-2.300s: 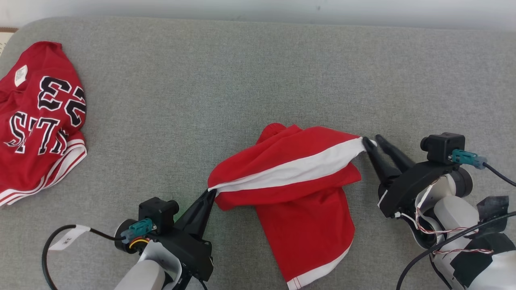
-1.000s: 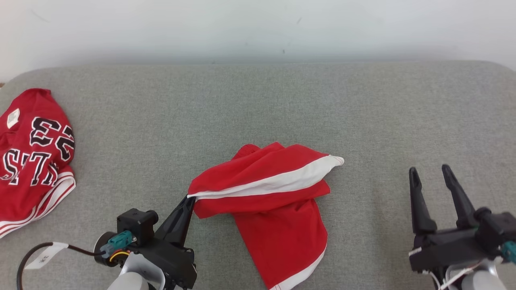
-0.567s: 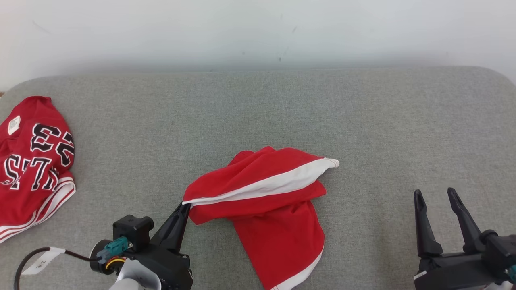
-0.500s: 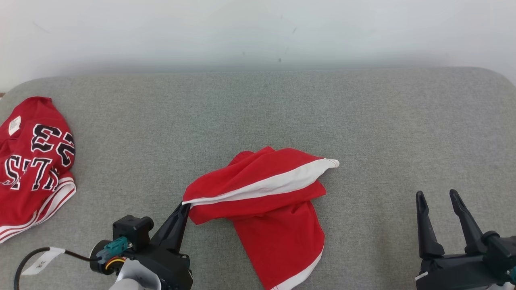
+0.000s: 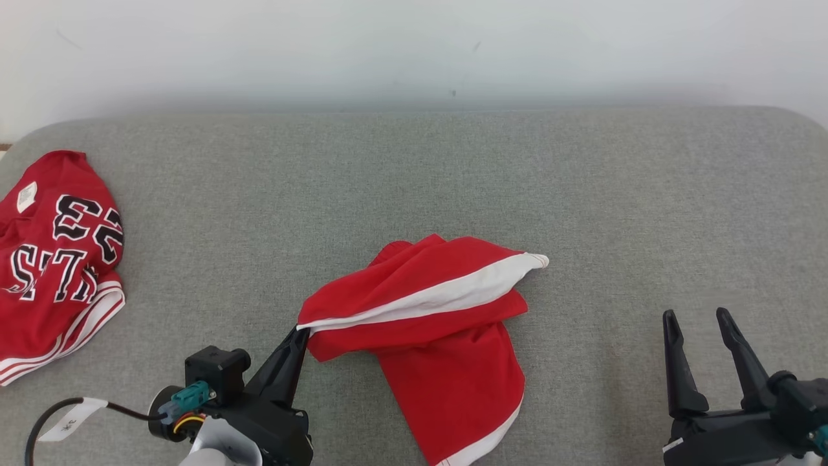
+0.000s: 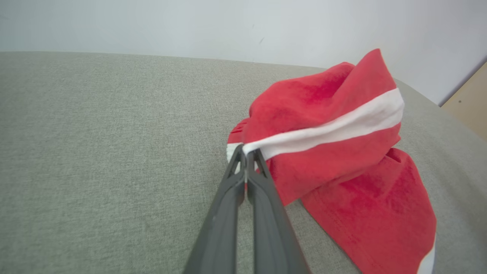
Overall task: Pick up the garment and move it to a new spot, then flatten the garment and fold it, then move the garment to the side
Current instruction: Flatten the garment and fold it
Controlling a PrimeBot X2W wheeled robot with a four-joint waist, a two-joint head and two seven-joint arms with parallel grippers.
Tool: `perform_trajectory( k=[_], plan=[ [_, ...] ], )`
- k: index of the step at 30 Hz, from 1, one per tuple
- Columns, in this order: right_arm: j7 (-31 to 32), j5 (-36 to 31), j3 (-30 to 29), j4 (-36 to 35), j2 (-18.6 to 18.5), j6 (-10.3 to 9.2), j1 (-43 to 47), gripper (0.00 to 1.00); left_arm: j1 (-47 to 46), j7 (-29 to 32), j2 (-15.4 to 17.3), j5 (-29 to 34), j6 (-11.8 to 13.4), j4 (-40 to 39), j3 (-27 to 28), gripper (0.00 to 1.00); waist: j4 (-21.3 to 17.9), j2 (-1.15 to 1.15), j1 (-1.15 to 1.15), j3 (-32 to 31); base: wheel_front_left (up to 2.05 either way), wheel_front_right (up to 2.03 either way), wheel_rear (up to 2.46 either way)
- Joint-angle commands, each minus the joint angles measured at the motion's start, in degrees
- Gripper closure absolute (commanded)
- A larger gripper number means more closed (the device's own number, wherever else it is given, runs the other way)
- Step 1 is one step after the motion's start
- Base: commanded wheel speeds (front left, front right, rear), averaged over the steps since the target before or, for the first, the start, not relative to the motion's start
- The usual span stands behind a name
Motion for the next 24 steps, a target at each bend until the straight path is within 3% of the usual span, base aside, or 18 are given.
perform_trajectory(
  k=[1, 8, 13, 19, 24],
  plan=[
    [0.6, 0.6, 0.2, 0.1, 0.0, 0.00, -0.3, 0.00, 0.2, 0.1, 0.3, 0.0, 0.3, -0.2, -0.2, 1.00, 0.1, 0.00, 0.00, 0.1, 0.00, 0.00, 0.00],
    [7.1, 7.0, 1.9, 4.4, -2.4, 0.00, -5.1, 0.00, -1.3, 0.2, 0.0, 0.5, 0.2, -1.3, -0.8, 1.00, 0.9, 0.00, 0.00, 2.3, 0.00, 0.00, 0.00],
    [11.5, 13.4, 6.0, 9.6, -6.7, 0.00, -11.0, 0.00, -2.8, 0.1, -0.8, 0.8, -0.1, -1.5, -1.7, 1.00, 2.4, 0.00, 0.00, 5.1, 0.00, 0.00, 0.00],
    [12.3, 18.4, 12.1, 15.7, -12.0, 0.00, -19.1, 0.00, -5.3, -0.8, -2.1, 1.2, -1.1, -0.6, -2.8, 1.00, 4.6, 0.00, 0.00, 8.6, 0.00, 0.00, 0.00],
    [11.5, 21.5, 17.4, 21.0, -14.2, 0.00, -24.8, 0.00, -7.2, -1.7, -3.4, 1.6, -1.9, 0.5, -3.8, 1.00, 6.4, 0.00, 0.00, 11.0, 0.00, 0.00, 0.00]
  ],
)
